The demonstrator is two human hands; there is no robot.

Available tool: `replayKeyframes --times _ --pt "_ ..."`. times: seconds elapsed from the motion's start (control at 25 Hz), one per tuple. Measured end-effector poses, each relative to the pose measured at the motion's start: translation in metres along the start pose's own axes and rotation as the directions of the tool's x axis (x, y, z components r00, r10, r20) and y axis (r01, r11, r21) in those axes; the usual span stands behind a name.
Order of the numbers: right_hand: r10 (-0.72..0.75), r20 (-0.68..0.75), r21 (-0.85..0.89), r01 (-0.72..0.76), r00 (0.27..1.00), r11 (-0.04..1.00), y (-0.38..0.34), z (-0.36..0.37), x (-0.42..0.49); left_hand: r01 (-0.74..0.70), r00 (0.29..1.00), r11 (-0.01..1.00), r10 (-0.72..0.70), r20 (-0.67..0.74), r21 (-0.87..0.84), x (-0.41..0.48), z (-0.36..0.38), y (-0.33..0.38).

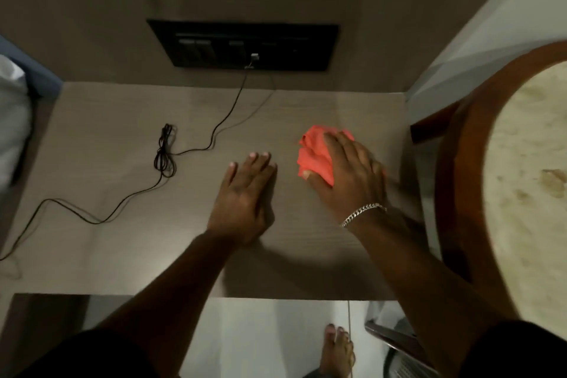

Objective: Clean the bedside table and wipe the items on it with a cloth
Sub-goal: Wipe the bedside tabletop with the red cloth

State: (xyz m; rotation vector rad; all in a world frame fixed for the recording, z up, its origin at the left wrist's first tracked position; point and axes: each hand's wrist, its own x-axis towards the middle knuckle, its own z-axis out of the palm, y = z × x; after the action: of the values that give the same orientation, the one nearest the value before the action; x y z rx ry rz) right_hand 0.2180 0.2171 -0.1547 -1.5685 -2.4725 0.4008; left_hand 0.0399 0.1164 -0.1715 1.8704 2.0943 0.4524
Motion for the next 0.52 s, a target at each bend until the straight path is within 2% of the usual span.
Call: replayKeyframes --times 0.08,0.12,0.2,0.28,0.36,0.52 --pt "0.004 0.041 -0.145 0.002 0.999 0.989 0.009 0.02 -0.002 -0.03 0.999 0.982 0.023 0.038 0.185 0.009 0.001 -0.018" --pt "0.011 0.038 -0.167 -0.004 0.999 0.986 0.01 0.026 0.007 -0.006 0.999 0.976 -0.002 0.036 0.219 0.016 0.0 -0.025" --pt "0.057 -0.039 -0.165 -0.063 0.998 0.984 0.006 0.029 0.039 0.059 0.998 0.974 -0.062 0.009 0.22 0.031 -0.002 -0.031" --pt "0.166 -0.118 -0.122 -0.18 0.979 0.976 -0.003 0.032 0.077 0.102 0.994 0.971 -0.108 0.015 0.218 0.042 -0.001 -0.035" --pt "0.227 -0.115 -0.081 -0.236 0.967 0.968 -0.02 0.033 0.09 0.099 0.994 0.97 -0.106 0.02 0.222 0.046 0.0 -0.034" --pt "-0.059 -0.057 -0.121 0.052 0.997 0.991 -0.058 0.041 0.0 0.133 0.99 0.971 -0.123 -0.062 0.2 0.046 -0.004 -0.047"
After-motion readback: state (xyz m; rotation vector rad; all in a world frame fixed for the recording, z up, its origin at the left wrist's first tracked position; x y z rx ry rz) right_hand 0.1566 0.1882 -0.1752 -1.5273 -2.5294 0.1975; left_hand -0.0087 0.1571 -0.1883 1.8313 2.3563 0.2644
